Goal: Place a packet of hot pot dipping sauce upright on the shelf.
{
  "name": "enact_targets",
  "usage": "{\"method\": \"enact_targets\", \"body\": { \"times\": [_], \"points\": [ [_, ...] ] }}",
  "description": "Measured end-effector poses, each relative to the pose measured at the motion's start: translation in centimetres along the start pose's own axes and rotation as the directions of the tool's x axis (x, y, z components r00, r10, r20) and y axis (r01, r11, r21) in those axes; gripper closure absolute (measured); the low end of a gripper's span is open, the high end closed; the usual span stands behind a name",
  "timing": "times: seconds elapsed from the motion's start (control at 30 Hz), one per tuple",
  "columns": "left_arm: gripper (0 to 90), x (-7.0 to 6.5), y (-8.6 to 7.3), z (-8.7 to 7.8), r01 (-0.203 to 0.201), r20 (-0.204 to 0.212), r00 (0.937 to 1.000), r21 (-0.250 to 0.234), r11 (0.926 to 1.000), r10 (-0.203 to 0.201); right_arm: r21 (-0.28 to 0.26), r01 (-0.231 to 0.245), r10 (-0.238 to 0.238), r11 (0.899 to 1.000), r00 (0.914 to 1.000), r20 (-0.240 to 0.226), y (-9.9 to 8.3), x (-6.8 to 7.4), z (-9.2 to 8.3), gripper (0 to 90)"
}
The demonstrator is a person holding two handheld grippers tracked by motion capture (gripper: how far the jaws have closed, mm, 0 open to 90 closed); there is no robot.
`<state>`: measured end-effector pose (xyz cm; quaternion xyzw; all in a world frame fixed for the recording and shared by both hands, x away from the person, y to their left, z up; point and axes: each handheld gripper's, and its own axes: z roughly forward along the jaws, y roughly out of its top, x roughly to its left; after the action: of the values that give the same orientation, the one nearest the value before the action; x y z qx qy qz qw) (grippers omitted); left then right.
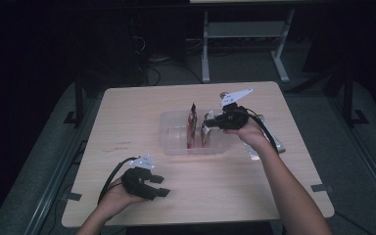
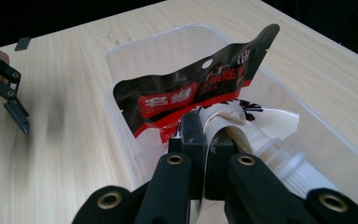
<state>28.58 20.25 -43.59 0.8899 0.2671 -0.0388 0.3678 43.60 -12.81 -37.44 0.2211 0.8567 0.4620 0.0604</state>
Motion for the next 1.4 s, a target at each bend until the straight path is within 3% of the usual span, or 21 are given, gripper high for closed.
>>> {"method": "enact_targets", "body": {
  "times": [0.23, 0.37, 0.5, 0.77, 0.83, 1.07, 1.17, 1.4],
  "points": [
    [41.2, -0.1, 0.0, 0.0, -0.002, -0.001, 1.0000, 0.001, 1.0000, 0.002, 0.016, -0.026, 0.026, 1.000, 0.9997, 0.002, -0.7, -0.2, 1.1, 88.8],
    [41.2, -0.1, 0.0, 0.0, 0.001, -0.001, 1.0000, -0.003, 1.0000, -0.001, -0.004, -0.052, 0.052, 0.999, 0.9986, -0.008, -1.1, -0.3, 1.1, 87.2],
    [41.1, 0.0, 0.0, -0.1, 0.000, -0.005, 1.0000, -0.004, 1.0000, 0.000, -0.035, -0.082, 0.081, 0.996, 0.9965, -0.021, -0.9, -0.2, 0.2, 77.2],
    [40.9, -0.1, 0.1, 0.1, 0.001, -0.003, 1.0000, -0.006, 1.0000, -0.001, -0.051, -0.073, 0.073, 0.996, 0.9973, -0.003, -1.1, 0.7, -2.4, 61.2],
    [40.8, -0.1, 0.1, 0.2, -0.001, -0.002, 1.0000, -0.004, 1.0000, 0.001, -0.052, -0.058, 0.059, 0.997, 0.9981, 0.018, -1.1, 1.4, -3.4, 54.0],
    [39.9, -0.1, 0.2, 0.1, -0.017, -0.005, 0.9998, -0.007, 0.9998, 0.017, -0.032, -0.033, 0.035, 0.999, 0.9978, 0.056, -1.6, 2.7, -5.3, 45.4],
    [39.6, -0.1, 0.1, 0.1, -0.006, -0.004, 1.0000, -0.010, 0.9999, 0.006, -0.032, -0.041, 0.044, 0.999, 0.9954, 0.085, -2.4, 3.0, -6.0, 43.3],
    [38.8, 0.1, 0.0, -0.1, -0.016, -0.015, 0.9998, -0.008, 0.9998, 0.016, 0.020, -0.055, 0.051, 0.998, 0.9875, 0.149, -5.4, 3.5, -7.5, 41.4]
  ]
}}
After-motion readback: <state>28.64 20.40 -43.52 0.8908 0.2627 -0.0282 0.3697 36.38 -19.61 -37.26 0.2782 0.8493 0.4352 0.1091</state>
